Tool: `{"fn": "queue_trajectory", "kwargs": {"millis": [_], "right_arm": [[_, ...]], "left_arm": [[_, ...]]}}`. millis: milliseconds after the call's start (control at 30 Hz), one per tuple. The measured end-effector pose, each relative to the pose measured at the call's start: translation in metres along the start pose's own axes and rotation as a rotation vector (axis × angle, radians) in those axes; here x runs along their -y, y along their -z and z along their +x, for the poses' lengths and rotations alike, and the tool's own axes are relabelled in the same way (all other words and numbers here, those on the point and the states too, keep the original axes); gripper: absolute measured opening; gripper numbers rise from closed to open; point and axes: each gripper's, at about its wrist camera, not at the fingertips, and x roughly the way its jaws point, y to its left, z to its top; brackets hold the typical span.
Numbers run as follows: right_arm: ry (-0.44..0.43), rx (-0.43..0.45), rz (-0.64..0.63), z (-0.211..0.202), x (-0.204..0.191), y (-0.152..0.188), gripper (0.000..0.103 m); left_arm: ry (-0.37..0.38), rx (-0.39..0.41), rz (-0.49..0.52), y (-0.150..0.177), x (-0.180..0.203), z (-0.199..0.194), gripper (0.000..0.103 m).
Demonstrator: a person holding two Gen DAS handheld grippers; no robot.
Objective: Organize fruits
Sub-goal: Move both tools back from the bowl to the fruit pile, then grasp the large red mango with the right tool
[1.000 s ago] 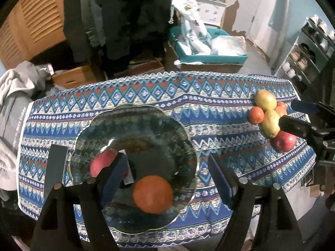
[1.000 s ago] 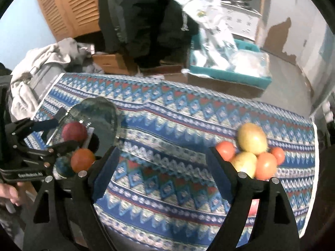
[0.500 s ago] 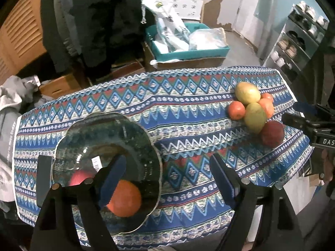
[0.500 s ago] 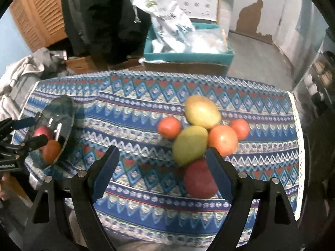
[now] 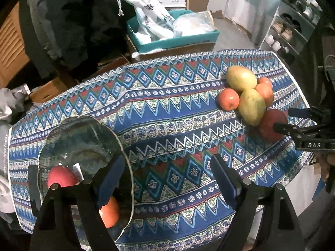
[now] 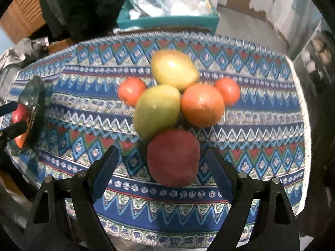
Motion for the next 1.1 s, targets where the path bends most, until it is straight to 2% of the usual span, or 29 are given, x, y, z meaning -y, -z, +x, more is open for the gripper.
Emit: {"fn": "queue_trajectory", "kwargs": {"millis": [467, 633, 1100], "right_arm": [[-0.032, -0.046, 0.019, 0.031, 0.009, 0.002, 0.084], [-0.019, -0.047, 0.015, 0.039, 0.009, 0.001, 0.07], [-0.05, 0.018, 0.119, 0.013, 0.044, 0.004, 0.057]], "left_arm": [[0.004, -0.044, 0.05, -0.004, 0.021, 0.035, 0.085], [0.019, -0.059, 0.044, -0.005, 0.024, 0.042, 0.085], [0.08, -0.088, 0.018, -0.019, 0.046, 0.056, 0.085]]}}
